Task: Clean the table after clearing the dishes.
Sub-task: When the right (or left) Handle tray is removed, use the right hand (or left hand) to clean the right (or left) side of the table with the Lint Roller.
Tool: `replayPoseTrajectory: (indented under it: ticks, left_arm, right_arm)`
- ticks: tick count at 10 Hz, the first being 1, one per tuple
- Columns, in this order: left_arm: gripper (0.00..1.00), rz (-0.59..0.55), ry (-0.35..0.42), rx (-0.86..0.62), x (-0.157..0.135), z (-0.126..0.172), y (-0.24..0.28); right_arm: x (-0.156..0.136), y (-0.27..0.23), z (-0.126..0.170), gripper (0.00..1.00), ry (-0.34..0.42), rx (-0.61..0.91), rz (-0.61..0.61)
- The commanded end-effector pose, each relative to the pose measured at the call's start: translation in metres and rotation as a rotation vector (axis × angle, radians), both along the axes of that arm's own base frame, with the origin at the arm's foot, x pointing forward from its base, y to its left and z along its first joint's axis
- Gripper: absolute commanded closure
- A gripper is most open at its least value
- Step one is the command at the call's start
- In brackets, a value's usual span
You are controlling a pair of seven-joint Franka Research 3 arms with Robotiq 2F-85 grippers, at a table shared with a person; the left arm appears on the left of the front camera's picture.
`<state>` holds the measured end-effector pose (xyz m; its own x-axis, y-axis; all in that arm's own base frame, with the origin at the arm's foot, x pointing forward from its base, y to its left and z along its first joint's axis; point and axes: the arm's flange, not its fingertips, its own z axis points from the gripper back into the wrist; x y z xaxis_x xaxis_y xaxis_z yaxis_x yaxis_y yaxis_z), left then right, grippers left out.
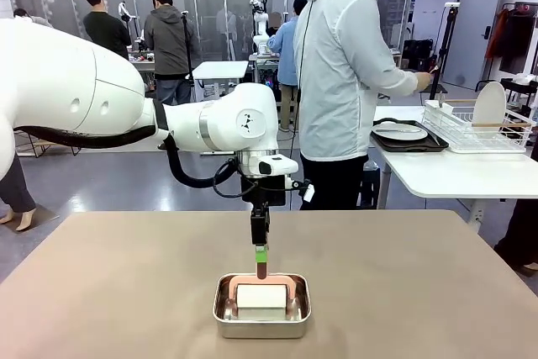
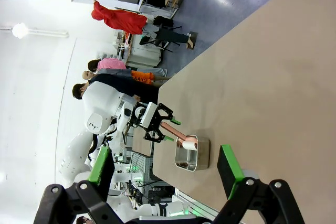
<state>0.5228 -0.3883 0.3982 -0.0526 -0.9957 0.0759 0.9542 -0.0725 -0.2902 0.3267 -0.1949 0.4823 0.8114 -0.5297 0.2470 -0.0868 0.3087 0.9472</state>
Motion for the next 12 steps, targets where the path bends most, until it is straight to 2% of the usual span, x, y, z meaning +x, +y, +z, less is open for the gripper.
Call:
replayPoseTrajectory:
  ticks: [1,2,3,4,5,6,8,9,10,12]
  left_arm:
    - [0.57,-0.001,0.007,0.030,0.000,0.005,-0.003]
    - [0.63,0.007,0.022,0.036,0.000,0.005,-0.003]
    - [0.77,0.011,0.027,0.043,0.002,0.008,-0.004]
    - [0.82,0.013,0.028,0.046,0.002,0.011,-0.004]
    - [0.97,0.024,0.039,0.039,0.001,0.011,-0.003]
    - [1.00,0.034,0.056,0.032,0.001,0.011,-0.002]
    - [1.00,0.039,0.065,0.027,-0.003,0.019,-0.003]
    - [0.97,0.086,0.093,0.034,-0.007,0.029,-0.003]
    - [0.97,0.190,0.047,0.021,-0.016,0.059,0.005]
    - [0.97,0.429,0.042,-0.022,-0.032,0.103,0.037]
  right_arm:
    - [-0.001,0.001,0.002,0.00,-0.006,0.004,0.005]
    - [-0.001,0.001,0.002,0.00,-0.006,0.004,0.005]
    - [-0.001,0.001,0.002,0.00,-0.006,0.004,0.005]
    - [-0.001,0.001,0.002,0.00,-0.006,0.004,0.005]
    - [-0.001,0.001,0.002,0.00,-0.006,0.004,0.005]
    - [-0.001,0.001,0.002,0.00,-0.006,0.004,0.005]
    - [-0.001,0.001,0.002,0.00,-0.006,0.004,0.005]
    - [-0.001,0.001,0.002,0.00,-0.006,0.004,0.005]
    - [-0.001,0.001,0.002,0.00,-0.006,0.004,0.005]
    - [-0.001,0.001,0.002,0.00,-0.006,0.004,0.005]
